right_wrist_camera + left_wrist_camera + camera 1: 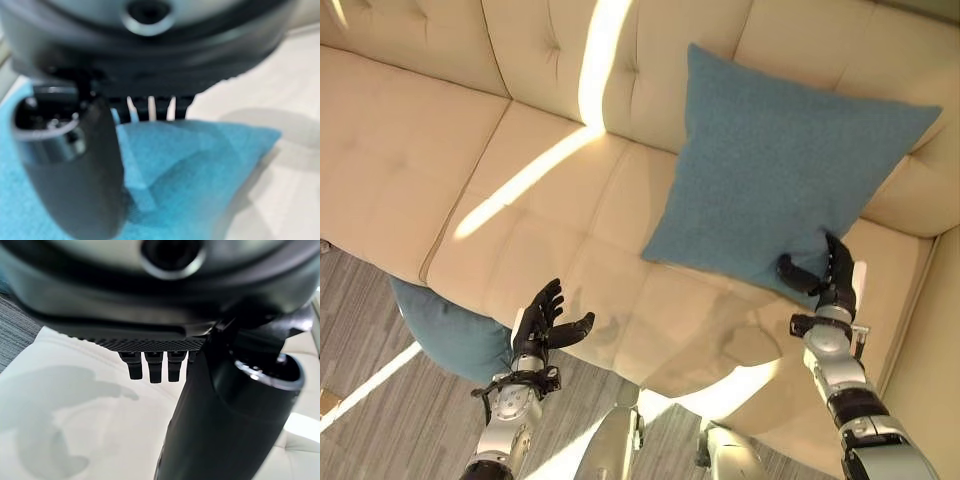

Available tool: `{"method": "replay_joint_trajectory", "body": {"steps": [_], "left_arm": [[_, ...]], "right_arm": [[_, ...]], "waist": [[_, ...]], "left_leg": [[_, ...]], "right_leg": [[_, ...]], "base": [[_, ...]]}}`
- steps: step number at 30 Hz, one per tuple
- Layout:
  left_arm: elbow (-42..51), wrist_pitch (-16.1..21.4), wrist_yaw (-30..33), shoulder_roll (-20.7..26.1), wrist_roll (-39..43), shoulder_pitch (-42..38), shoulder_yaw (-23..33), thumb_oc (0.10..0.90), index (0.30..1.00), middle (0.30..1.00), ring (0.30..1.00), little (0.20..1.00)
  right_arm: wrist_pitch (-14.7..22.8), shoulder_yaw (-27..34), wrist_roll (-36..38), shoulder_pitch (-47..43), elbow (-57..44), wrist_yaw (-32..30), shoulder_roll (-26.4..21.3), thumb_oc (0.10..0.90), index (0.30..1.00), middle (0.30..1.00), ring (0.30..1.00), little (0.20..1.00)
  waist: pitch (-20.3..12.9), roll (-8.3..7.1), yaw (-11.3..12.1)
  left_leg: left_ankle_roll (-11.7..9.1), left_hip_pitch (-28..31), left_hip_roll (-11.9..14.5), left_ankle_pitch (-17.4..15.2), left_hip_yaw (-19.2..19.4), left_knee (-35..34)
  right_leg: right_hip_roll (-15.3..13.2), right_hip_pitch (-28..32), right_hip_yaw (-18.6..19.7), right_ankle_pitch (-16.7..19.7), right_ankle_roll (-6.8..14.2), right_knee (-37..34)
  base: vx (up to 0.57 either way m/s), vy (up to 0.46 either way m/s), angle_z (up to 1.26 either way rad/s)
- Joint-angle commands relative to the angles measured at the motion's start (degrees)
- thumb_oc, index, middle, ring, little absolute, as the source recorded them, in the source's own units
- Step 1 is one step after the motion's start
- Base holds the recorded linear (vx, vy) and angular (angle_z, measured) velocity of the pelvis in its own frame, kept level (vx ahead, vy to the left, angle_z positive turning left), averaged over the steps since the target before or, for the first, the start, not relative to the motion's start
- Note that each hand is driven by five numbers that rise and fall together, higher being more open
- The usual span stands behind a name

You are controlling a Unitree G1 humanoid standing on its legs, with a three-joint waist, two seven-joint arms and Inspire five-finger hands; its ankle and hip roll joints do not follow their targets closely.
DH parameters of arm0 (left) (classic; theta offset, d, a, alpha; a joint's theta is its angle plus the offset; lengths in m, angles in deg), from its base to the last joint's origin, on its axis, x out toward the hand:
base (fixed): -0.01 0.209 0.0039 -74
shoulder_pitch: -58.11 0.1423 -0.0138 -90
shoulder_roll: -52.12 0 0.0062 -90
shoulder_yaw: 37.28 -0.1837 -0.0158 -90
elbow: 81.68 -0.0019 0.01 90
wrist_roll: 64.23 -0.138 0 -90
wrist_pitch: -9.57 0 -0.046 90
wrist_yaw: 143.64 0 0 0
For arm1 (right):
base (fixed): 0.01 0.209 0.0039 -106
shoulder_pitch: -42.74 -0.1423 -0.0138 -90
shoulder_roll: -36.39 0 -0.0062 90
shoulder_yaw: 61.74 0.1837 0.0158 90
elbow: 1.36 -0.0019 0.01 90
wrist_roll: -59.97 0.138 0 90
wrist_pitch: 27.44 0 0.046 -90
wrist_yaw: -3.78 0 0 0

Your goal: Pick up all the scattered cushions and arrange them neatly on the sofa.

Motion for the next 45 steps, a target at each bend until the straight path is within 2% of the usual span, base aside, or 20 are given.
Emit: {"method": "replay_joint_trajectory", "body": {"steps": [1, 3, 7, 13, 18, 25, 30, 31, 32, 33, 34, 35, 36, 37, 40, 42, 43, 45], "left_arm": [[0.8, 2.1, -2.3, 4.2, -2.0, 2.4, 3.2, 0.800, 0.900, 0.900, 0.900, 0.900], [-1.1, 0.8, -3.7, 5.0, -2.8, 4.7, 3.9, 0.800, 0.900, 0.900, 0.900, 0.900], [-4.7, -0.4, -4.0, 4.2, -2.4, 6.2, 5.4, 0.800, 0.900, 0.900, 0.900, 0.900], [-19.3, -3.1, -3.5, 1.3, -6.9, 6.9, 8.1, 0.800, 0.900, 0.900, 0.900, 0.900], [-26.6, -3.9, -3.4, 0.5, -10.1, 7.7, 9.4, 0.800, 0.900, 0.900, 0.900, 0.900], [-35.9, -4.9, -3.5, -0.3, -14.5, 7.5, 9.1, 0.800, 0.900, 0.900, 0.900, 0.900], [-39.0, -5.0, -2.7, -1.2, -15.6, 5.4, 7.3, 0.800, 0.900, 0.900, 0.900, 0.900], [-39.4, -4.9, -2.5, -1.6, -15.4, 4.1, 6.6, 0.800, 0.900, 0.900, 0.900, 0.900], [-39.4, -4.9, -2.5, -1.6, -15.4, 4.1, 6.6, 0.800, 0.900, 0.900, 0.900, 0.900], [-39.6, -4.8, -2.5, -1.8, -15.3, 3.7, 6.5, 0.800, 0.900, 0.900, 0.900, 0.900], [-39.6, -4.8, -2.5, -1.8, -15.3, 3.7, 6.5, 0.800, 0.900, 0.900, 0.900, 0.900], [-39.9, -4.9, -2.5, -2.0, -15.5, 3.6, 6.3, 0.800, 0.900, 0.900, 0.900, 0.900], [-40.8, -4.9, -2.8, -2.8, -15.5, 3.5, 6.4, 0.800, 0.900, 0.900, 0.900, 0.900], [-41.0, -4.9, -2.9, -3.1, -15.5, 3.5, 6.4, 0.800, 0.900, 0.900, 0.900, 0.900], [-41.4, -4.9, -2.9, -3.6, -15.2, 1.8, 5.9, 0.800, 0.900, 0.900, 0.900, 0.900], [-40.7, -4.9, -2.9, -4.0, -15.6, 1.2, 4.9, 0.800, 0.900, 0.900, 0.900, 0.900], [-40.2, -5.0, -2.8, -4.1, -15.9, 1.0, 4.4, 0.800, 0.900, 0.900, 0.900, 0.900], [-39.4, -4.9, -2.3, -4.3, -16.2, 0.7, 3.9, 0.800, 0.900, 0.900, 0.900, 0.900]], "right_arm": [[1.9, 0.2, -1.7, 2.6, -3.4, 2.7, -4.1, 0.800, 0.900, 0.900, 0.900, 0.900], [1.8, 1.4, -2.0, 7.3, -4.1, 6.0, -6.4, 0.800, 0.900, 0.900, 0.900, 0.900], [1.9, 3.2, -1.2, 12.1, -5.6, 8.3, -6.4, 0.800, 0.900, 0.900, 0.900, 0.900], [2.3, 3.6, -3.0, 19.6, -6.0, 12.0, -1.9, 0.800, 0.900, 0.900, 0.900, 0.900], [2.2, 1.6, -4.3, 23.6, -3.9, 14.3, 0.8, 0.800, 0.900, 0.900, 0.900, 0.900], [1.2, -3.2, -5.7, 25.2, 5.4, 16.7, 3.9, 0.800, 0.900, 0.900, 0.900, 0.900], [0.5, -3.9, -4.5, 23.8, 12.0, 16.2, 5.6, 0.800, 0.900, 0.900, 0.900, 0.900], [0.3, -4.2, -3.9, 22.9, 13.7, 15.9, 6.0, 0.800, 0.900, 0.900, 0.900, 0.900], [0.3, -4.2, -3.9, 22.8, 13.8, 15.9, 6.0, 0.800, 0.900, 0.900, 0.900, 0.900], [0.2, -4.4, -3.7, 22.5, 14.4, 15.9, 6.2, 0.800, 0.900, 0.900, 0.900, 0.900], [0.2, -4.4, -3.7, 22.5, 14.4, 15.9, 6.2, 0.800, 0.900, 0.900, 0.900, 0.900], [0.0, -4.8, -4.1, 22.2, 15.4, 15.9, 6.3, 0.800, 0.900, 0.900, 0.900, 0.900], [-0.3, -5.5, -5.3, 21.6, 16.7, 15.9, 6.5, 0.800, 0.900, 0.900, 0.900, 0.900], [-0.5, -5.6, -5.6, 21.5, 17.0, 16.0, 6.6, 0.800, 0.900, 0.900, 0.900, 0.900], [-0.9, -5.7, -5.8, 21.2, 17.3, 16.6, 6.7, 0.800, 0.900, 0.900, 0.900, 0.900], [-1.2, -5.7, -5.9, 20.9, 18.5, 16.5, 6.7, 0.800, 0.900, 0.900, 0.900, 0.900], [-1.4, -5.6, -6.2, 20.5, 18.7, 16.5, 6.7, 0.800, 0.900, 0.900, 0.900, 0.900], [-1.7, -6.2, -7.2, 19.7, 18.9, 16.3, 6.6, 0.800, 0.900, 0.900, 0.900, 0.900]], "waist": [[-6.0, -4.99, -0.9], [-7.2, -6.00, -1.7], [-8.5, -6.77, -2.3], [-11.6, -7.70, -3.5], [-13.0, -8.00, -3.8], [-13.0, -8.25, -3.8], [-11.5, -8.08, -4.1], [-10.4, -8.77, -4.3], [-10.4, -8.73, -4.3], [-10.0, -9.36, -4.4], [-10.0, -9.26, -4.4], [-9.9, -9.61, -4.4], [-9.5, -9.61, -4.5], [-9.8, -9.77, -4.7], [-11.0, -8.50, -6.6], [-11.5, -7.62, -7.7], [-11.6, -7.49, -8.1], [-11.1, -7.96, -7.7]], "left_leg": [[-0.8, 5.5, 0.5, -8.5, 5.1, 0.1], [-0.5, 8.2, 0.7, -9.0, 5.2, 0.1], [-0.4, 11.1, 1.0, -9.7, 5.3, 0.1], [0.0, 16.7, 1.5, -11.3, 6.2, 0.1], [0.2, 20.2, 2.0, -12.3, 6.7, 0.1], [-0.4, 23.5, 3.5, -12.2, 7.1, 0.1], [-1.1, 20.5, 4.1, -10.0, 7.3, 1.4], [-0.8, 17.7, 3.6, -12.3, 8.0, 6.4], [-0.8, 17.4, 3.6, -12.6, 8.0, 6.8], [-0.4, 17.0, 2.6, -15.0, 7.9, 9.9], [-0.4, 16.7, 2.7, -15.4, 7.8, 10.5], [-0.2, 16.8, 1.7, -17.2, 7.3, 12.7], [0.2, 18.1, 0.4, -19.9, 5.5, 18.8], [0.5, 18.9, -0.3, -20.3, 4.7, 19.7], [0.4, 24.6, -0.6, -21.5, 4.9, 17.5], [0.8, 26.7, -0.5, -22.7, 7.0, 14.4], [1.2, 27.7, -0.8, -23.7, 7.8, 11.8], [2.1, 27.9, -2.4, -24.1, 5.9, 8.8]], "right_leg": [[-3.2, -1.5, 0.2, -2.9, 2.9, 0.2], [-3.0, 1.1, 0.0, -3.5, 2.9, 0.2], [-2.8, 3.8, 0.2, -3.9, 3.0, 0.2], [-1.8, 9.1, 1.1, -5.1, 2.7, 0.2], [-0.8, 12.2, 2.0, -6.0, 2.2, 0.2], [0.7, 15.5, 2.9, -7.5, 1.4, 0.2], [1.0, 14.0, 2.9, -7.8, 1.0, 0.2], [-0.1, 12.3, 2.5, -6.6, 0.9, 0.2], [0.0, 12.2, 2.4, -6.6, 0.9, 0.2], [-0.8, 10.8, 2.2, -5.8, 0.9, 0.2], [-0.7, 10.8, 2.1, -5.8, 0.9, 0.2], [-1.3, 10.1, 1.9, -5.3, 0.9, 0.2], [-1.4, 9.2, 1.6, -4.1, 0.9, 0.2], [-1.6, 8.5, 1.3, -3.5, 1.0, 0.2], [-1.2, 6.6, 0.0, -2.2, 1.2, 0.2], [-1.3, 5.5, -1.2, -1.3, 1.5, 0.2], [-1.7, 4.4, -1.6, -0.2, 2.0, 0.2], [-2.4, 2.7, -1.6, 1.7, 2.9, 0.2]], "base": [[0.06, 0.004, -0.02], [0.12, 0.001, 0.02], [0.06, 0.007, -0.08], [0.04, 0.002, -0.10], [0.02, -0.022, -0.04], [0.00, -0.065, 0.04], [-0.17, -0.067, 0.10], [-0.31, -0.038, 0.25], [-0.34, -0.032, 0.19], [-0.12, -0.010, 0.12], [-0.20, -0.015, 0.15], [-0.18, 0.000, 0.37], [-0.22, 0.012, 0.34], [-0.18, 0.034, 0.15], [-0.11, 0.081, 0.09], [-0.14, 0.114, 0.53], [-0.19, 0.155, 0.68], [-0.18, 0.117, 0.55]]}}
